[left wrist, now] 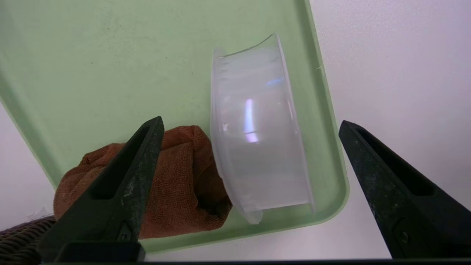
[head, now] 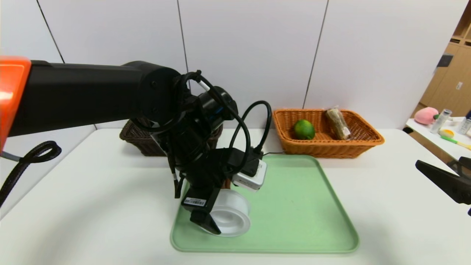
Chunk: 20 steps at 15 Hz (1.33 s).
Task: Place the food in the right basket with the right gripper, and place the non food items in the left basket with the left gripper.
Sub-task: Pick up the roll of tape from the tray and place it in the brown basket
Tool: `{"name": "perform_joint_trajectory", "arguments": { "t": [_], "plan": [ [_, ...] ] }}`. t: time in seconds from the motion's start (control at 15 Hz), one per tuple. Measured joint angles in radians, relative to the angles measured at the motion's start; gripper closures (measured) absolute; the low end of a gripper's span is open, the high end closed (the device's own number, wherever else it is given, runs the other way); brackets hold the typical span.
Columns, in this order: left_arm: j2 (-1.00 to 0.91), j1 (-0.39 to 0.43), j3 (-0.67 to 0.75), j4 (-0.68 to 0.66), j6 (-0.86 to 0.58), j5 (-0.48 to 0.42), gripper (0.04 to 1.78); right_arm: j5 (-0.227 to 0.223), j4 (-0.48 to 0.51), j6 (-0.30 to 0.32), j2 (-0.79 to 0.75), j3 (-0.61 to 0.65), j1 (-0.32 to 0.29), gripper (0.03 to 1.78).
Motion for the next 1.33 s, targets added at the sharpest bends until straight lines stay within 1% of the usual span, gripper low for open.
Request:
{"name": "perform_joint_trajectory", "arguments": {
  "t": [0.27, 1.33],
  "plan": [
    [0.012, -0.001, 0.015, -0.003, 0.000, -0.002, 0.13, 0.011, 0.000, 0.000, 0.001, -0.003, 0.000, 0.11],
    [0.059, -0.006, 0.032, -0.026, 0.000, -0.014, 0.13, 0.013, 0.000, 0.003, 0.001, 0.005, 0.000, 0.11]
  ]
}}
